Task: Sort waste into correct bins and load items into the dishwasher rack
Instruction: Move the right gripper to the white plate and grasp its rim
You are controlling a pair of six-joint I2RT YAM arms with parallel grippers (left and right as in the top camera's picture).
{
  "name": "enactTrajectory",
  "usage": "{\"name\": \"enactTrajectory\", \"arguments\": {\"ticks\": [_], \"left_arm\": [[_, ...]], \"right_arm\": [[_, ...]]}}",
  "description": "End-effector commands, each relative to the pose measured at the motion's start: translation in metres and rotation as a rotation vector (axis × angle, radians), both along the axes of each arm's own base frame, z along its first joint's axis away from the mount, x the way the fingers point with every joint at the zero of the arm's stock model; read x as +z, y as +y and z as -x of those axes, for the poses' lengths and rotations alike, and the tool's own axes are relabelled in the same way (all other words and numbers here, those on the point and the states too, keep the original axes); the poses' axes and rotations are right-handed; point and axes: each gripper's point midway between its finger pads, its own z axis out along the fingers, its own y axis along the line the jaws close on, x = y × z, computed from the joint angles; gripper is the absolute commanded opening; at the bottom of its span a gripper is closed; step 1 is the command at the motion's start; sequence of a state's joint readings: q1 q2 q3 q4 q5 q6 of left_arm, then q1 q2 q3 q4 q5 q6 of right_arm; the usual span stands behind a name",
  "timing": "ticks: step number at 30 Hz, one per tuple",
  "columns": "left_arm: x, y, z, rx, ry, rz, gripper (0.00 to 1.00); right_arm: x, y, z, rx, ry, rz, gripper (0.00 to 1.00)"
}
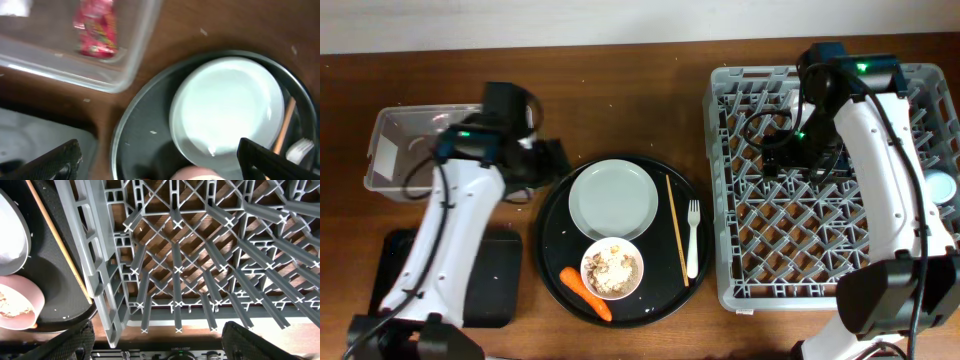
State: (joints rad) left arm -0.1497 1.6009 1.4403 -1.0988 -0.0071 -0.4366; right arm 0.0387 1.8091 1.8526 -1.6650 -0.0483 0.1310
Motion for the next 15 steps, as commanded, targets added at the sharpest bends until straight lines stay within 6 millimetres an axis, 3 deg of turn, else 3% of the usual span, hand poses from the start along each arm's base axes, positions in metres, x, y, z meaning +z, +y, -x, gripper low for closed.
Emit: {"name": "enactTrajectory", "arguments": {"ticks": [1, 4, 9, 12, 15], "left_arm": [[0.004, -0.032, 0.007, -0.112, -0.015, -0.027, 0.99], [-0.002, -0.036, 0.026, -0.100, 0.053, -0.042, 0.99], [-0.008, 0.012, 0.058, 0.037, 0.210, -0.128, 0.99], [-0.008, 0.038, 0.066, 0.121, 0.257, -0.125, 0.99], [-0.008, 0.061, 0.072, 0.196, 0.288, -0.119, 0.99]], "right_arm": [[0.005, -0.001, 0.003, 0.002, -0.013, 0.005, 0.90], [0.006, 0.012, 0.003, 0.036, -0.014, -0.066, 0.93], [0.008, 0.049, -0.002, 0.144, -0.051, -0.161, 0.93], [0.008, 0.073, -0.006, 0.216, -0.086, -0.165, 0.94], [0.008, 0.113, -0.013, 0.333, -0.149, -0.176, 0.96]]}}
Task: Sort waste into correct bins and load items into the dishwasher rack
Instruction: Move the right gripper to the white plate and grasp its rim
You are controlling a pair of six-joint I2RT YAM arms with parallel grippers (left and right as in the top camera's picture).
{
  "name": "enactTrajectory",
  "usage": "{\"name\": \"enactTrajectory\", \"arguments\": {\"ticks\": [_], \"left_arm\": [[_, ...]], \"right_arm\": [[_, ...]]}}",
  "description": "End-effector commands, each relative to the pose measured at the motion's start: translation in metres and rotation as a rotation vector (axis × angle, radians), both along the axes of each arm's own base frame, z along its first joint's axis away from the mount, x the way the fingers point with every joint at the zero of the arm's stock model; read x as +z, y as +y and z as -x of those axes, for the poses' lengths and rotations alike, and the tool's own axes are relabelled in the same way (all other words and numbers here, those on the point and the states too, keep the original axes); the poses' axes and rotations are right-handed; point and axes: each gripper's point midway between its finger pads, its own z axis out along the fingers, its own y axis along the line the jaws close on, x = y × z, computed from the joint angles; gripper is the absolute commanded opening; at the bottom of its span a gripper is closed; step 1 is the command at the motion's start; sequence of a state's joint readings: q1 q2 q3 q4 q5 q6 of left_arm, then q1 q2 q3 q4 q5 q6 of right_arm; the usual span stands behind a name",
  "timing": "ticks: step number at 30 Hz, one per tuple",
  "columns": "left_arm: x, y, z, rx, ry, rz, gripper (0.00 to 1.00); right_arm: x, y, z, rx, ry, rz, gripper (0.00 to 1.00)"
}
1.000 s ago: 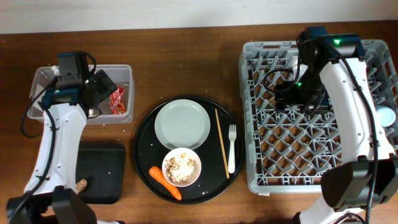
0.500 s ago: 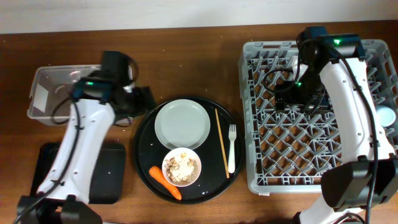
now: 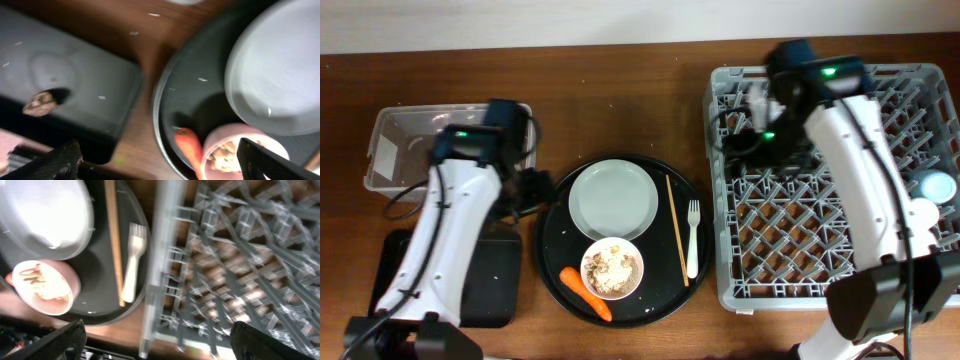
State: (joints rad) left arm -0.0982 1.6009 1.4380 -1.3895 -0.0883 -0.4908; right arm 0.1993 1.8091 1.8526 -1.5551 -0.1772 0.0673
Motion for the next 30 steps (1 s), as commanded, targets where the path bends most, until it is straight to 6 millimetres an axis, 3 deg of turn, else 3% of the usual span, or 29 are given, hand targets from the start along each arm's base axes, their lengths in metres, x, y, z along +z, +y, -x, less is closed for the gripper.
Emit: {"name": "enactTrajectory", "arguments": {"ticks": [1, 7, 11, 17, 21, 30], "left_arm": [[0.003, 0.028, 0.007, 0.097, 0.013, -0.023, 0.99], [0.003, 0.061, 0.012, 0.218, 0.018, -0.022, 0.99], [0.003, 0.070, 0.013, 0.247, 0.017, -0.024, 0.99], [0.003, 0.070, 0.012, 0.247, 0.014, -0.024, 0.99], [0.003, 0.070, 0.012, 0.247, 0.014, -0.024, 0.99], [0.003, 0.070, 0.010, 0.247, 0.006, -0.024, 0.99]], "right_arm": [[0.004, 0.048, 0.000, 0.135, -0.068, -0.039, 0.96], [-0.030, 0.105, -0.008, 0.245, -0.065, -0.047, 0.93], [-0.072, 0.129, -0.011, 0.169, 0.027, -0.024, 0.87], [-0.124, 0.141, -0.010, 0.056, 0.143, 0.023, 0.85], [-0.146, 0.152, -0.007, 0.051, 0.208, -0.014, 0.82], [-0.174, 0.158, -0.003, 0.039, 0.260, 0.000, 0.75]]}}
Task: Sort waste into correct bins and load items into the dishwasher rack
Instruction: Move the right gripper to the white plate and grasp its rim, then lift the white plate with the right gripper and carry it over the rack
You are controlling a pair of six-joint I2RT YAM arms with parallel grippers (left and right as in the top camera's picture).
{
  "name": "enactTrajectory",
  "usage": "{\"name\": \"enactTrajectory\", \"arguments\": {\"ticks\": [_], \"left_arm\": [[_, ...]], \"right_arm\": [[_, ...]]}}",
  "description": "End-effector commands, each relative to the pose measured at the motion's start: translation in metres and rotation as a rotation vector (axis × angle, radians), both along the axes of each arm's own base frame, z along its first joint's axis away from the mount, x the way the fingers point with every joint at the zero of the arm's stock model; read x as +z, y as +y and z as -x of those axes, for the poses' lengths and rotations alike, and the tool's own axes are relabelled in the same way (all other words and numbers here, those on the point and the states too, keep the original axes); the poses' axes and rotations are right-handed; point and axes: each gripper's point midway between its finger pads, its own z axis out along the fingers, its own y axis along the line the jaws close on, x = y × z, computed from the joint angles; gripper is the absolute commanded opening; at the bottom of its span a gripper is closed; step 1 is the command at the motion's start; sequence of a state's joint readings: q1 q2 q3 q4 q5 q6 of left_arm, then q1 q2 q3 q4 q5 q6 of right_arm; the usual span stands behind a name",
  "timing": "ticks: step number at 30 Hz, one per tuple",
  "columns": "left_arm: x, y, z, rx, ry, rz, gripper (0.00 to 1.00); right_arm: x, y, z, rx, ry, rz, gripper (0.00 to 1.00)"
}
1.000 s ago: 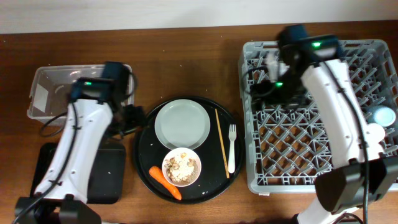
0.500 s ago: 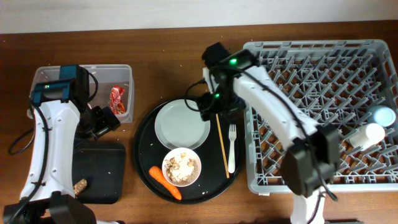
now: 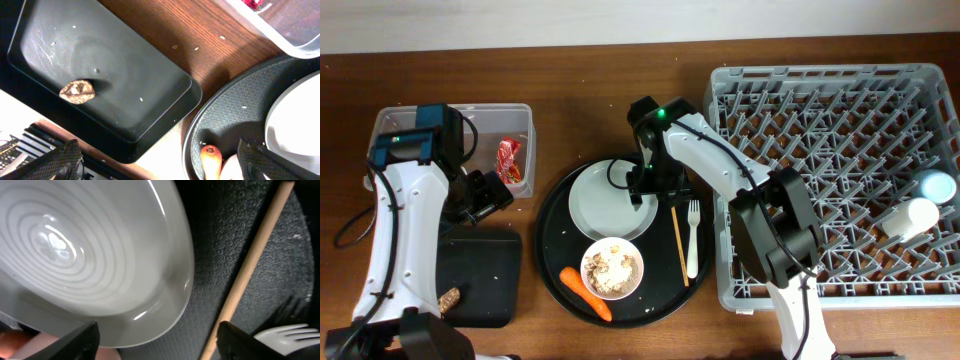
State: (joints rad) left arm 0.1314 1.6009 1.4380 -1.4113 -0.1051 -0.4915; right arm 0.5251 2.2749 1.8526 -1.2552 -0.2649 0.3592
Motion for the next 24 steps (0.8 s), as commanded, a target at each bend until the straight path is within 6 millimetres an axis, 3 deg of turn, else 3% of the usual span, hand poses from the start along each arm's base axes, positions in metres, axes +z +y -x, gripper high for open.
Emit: {"name": "enactTrajectory", "arguments": {"ticks": [1, 6, 16, 19, 20, 23, 24], "left_arm": [[0.003, 0.003, 0.000, 0.016, -0.015, -0.010, 0.99], [0.003, 0.003, 0.000, 0.016, -0.015, -0.010, 0.99], [0.003, 0.003, 0.000, 0.016, -0.015, -0.009, 0.99], [0.003, 0.003, 0.000, 0.016, -0.015, -0.009, 0.99], [0.003, 0.002, 0.000, 0.015, -0.015, -0.009, 1.00], [0.003, 0.003, 0.000, 0.016, -0.015, -0.009, 0.99], [0.003, 0.003, 0.000, 0.016, -0.015, -0.009, 0.99]], "right_arm": [[-0.008, 0.011, 0.006, 0.007, 0.016, -0.006, 0.74], [-0.012, 0.020, 0.008, 0.022, -0.001, -0.011, 0.68], [-0.030, 0.009, 0.012, -0.053, 0.000, 0.062, 0.60], [-0.034, 0.008, 0.012, -0.054, -0.003, 0.065, 0.45], [-0.035, 0.007, 0.011, -0.054, -0.009, 0.072, 0.31], [-0.035, 0.004, 0.009, -0.057, -0.014, 0.082, 0.04], [-0.034, 0.002, 0.007, -0.062, -0.017, 0.083, 0.04]]}}
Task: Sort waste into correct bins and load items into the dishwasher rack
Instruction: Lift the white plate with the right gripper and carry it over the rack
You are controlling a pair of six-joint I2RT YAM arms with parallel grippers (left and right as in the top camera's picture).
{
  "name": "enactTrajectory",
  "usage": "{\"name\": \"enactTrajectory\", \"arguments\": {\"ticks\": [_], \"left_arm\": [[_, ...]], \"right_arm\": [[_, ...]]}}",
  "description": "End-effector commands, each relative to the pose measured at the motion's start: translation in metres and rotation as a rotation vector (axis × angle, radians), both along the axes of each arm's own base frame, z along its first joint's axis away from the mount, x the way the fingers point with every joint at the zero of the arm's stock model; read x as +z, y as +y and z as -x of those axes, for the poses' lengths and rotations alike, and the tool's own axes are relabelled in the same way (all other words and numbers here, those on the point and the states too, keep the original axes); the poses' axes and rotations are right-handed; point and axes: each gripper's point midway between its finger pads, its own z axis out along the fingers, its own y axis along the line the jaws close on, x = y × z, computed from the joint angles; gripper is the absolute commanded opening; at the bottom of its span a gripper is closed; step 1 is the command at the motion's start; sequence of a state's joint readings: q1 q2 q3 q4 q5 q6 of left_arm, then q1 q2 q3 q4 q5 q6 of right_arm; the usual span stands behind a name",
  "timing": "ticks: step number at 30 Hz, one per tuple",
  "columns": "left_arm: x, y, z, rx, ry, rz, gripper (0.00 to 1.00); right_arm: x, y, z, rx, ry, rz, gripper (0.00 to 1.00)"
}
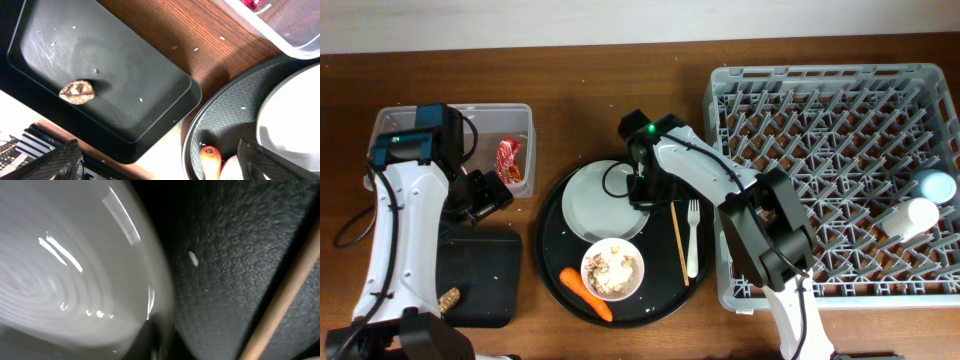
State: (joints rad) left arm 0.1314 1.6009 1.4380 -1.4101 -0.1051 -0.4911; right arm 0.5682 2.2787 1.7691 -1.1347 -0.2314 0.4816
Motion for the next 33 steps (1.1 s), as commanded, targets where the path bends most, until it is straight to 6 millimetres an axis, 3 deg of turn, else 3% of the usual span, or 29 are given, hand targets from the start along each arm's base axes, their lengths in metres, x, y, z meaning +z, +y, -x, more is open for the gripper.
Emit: {"name": "enactTrajectory", "arguments": {"ticks": [1, 5, 10, 14, 17, 20, 21, 24, 27, 33], "left_arm": [[0.003, 0.002, 0.000, 0.016, -0.014, -0.009, 0.99], [0.003, 0.002, 0.000, 0.016, -0.014, -0.009, 0.99], [0.003, 0.002, 0.000, 0.016, -0.014, -0.009, 0.99], [0.003, 0.003, 0.001, 0.016, -0.013, -0.009, 0.99], [0.003, 0.002, 0.000, 0.016, -0.014, -0.009, 0.99], [0.003, 0.003, 0.000, 0.016, -0.015, -0.009, 0.99], [0.003, 0.002, 0.000, 0.016, -0.015, -0.009, 1.00], [0.003, 0.002, 0.000, 0.016, -0.016, -0.009, 0.99], [0.003, 0.002, 0.000, 0.016, -0.016, -0.009, 0.99], [0.003, 0.003, 0.000, 0.016, -0.017, -0.009, 1.00]], "right_arm": [[-0.009, -0.012, 0.000, 0.003, 0.007, 0.048, 0.04], [0.010, -0.029, -0.020, -0.035, -0.031, 0.076, 0.04], [0.073, -0.062, -0.063, -0.063, -0.180, 0.097, 0.04], [0.158, -0.113, -0.095, -0.105, -0.365, 0.167, 0.04], [0.219, -0.164, -0.106, -0.173, -0.503, 0.275, 0.04], [0.278, -0.237, -0.108, -0.275, -0.639, 0.493, 0.04], [0.287, -0.253, -0.106, -0.296, -0.656, 0.556, 0.04], [0.301, -0.295, -0.098, -0.396, -0.666, 0.716, 0.04], [0.303, -0.318, -0.094, -0.453, -0.669, 0.842, 0.04], [0.281, -0.332, -0.090, -0.487, -0.615, 0.976, 0.04]]}}
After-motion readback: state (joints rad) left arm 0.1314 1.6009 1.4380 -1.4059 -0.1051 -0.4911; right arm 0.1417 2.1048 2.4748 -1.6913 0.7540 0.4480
